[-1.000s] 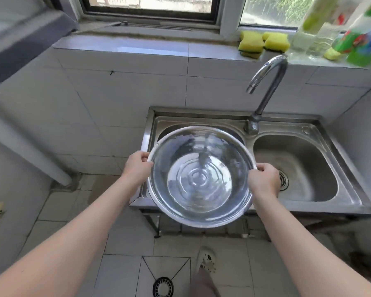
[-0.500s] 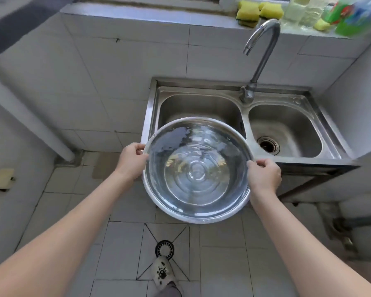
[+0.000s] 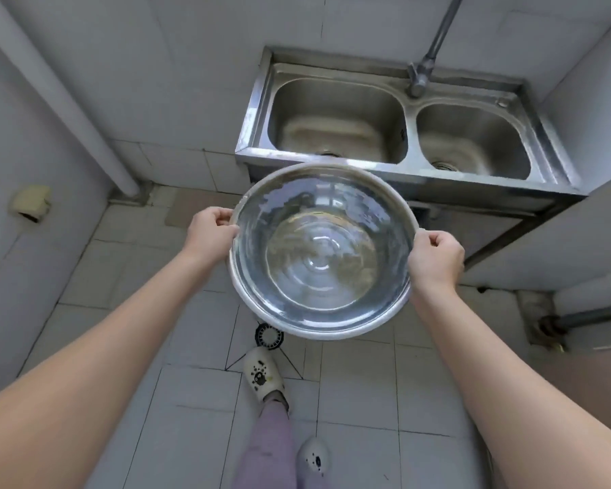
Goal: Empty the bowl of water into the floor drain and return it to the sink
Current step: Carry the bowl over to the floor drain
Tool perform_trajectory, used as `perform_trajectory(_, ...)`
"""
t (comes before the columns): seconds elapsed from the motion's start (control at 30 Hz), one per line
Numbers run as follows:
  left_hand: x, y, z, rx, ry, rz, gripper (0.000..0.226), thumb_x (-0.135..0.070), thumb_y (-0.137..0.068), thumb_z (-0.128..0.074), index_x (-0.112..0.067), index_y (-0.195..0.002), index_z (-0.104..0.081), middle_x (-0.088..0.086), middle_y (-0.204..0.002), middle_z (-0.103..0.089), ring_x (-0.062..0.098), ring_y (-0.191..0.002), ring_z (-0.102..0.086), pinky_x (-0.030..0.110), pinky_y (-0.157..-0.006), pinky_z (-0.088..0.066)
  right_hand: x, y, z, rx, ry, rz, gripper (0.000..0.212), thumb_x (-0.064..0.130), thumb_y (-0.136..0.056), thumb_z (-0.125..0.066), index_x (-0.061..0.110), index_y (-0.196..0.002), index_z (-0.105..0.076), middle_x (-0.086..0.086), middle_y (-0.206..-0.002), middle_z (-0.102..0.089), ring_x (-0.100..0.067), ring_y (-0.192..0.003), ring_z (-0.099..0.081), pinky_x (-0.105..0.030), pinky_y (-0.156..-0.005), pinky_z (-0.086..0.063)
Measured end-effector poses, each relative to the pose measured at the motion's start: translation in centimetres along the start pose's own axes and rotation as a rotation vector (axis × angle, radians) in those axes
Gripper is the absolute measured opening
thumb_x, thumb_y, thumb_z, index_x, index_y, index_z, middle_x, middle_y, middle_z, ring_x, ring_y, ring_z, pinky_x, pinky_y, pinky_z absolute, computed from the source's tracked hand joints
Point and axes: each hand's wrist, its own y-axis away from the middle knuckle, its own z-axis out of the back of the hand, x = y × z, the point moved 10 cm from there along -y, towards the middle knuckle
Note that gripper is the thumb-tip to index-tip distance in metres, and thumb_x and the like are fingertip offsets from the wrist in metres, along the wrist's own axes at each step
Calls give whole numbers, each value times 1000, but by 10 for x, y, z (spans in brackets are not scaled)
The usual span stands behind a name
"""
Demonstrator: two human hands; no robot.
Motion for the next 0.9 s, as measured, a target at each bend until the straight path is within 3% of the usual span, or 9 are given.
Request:
perform_trajectory(0.1, 25, 28, 4, -6, -8, 35, 31, 3, -80, -56, -6, -110, -63, 6, -85, -63, 19, -78, -58, 37, -81, -51, -28, 20, 4, 43, 10, -17, 19, 21, -92, -47, 13, -81, -59, 1, -77, -60, -23, -85, -56, -38, -81, -49)
perform_trajectory(0.23, 67, 59, 8, -6, -29, 96, 26, 2, -81, -55, -12, -102, -62, 11, -94, -63, 24, -84, -60, 45, -85, -52, -66, 40, 3, 81, 29, -43, 17, 21, -93, -47, 14, -83, -58, 8, -71, -55, -22, -84, -57, -34, -76, -45)
perform_trajectory(0.33, 100, 73, 9, 2, -47, 131, 26, 0, -83, -55, -11, -105, -61, 11, -91, -59, 24, -83, -57, 48, -87, -51, -93, 54, -6, 114, 54, -37, 17, 25, -94, -49, 13, -85, -59, 3, -77, -58, -22, -83, -56, -33, -75, -43)
perform_trajectory(0.57, 171, 70, 5, 17, -120, 155, 23, -2, -87, -54, -15, -105, -59, 5, -83, -52, 22, -78, -52, 48, -86, -51, -163, 79, -39, 147, 122, -104, 22, 35, -94, -50, 16, -87, -57, 10, -73, -55, -20, -80, -55, -34, -74, -43)
perform_trajectory(0.7, 222, 54, -1, 15, -146, 186, 20, -7, -89, -53, -23, -100, -56, 1, -83, -52, 20, -78, -52, 47, -84, -52, -202, 86, -68, 161, 167, -138, 26, 38, -95, -48, 15, -87, -56, 10, -72, -53, -17, -73, -52, -32, -65, -38)
perform_trajectory(0.9, 297, 21, -20, 10, -188, 233, 18, -10, -89, -53, -24, -99, -56, -5, -77, -52, 18, -75, -52, 43, -84, -50, -261, 84, -118, 177, 237, -186, 29, 41, -95, -49, 14, -86, -56, 8, -71, -53, -22, -80, -54, -36, -75, -43)
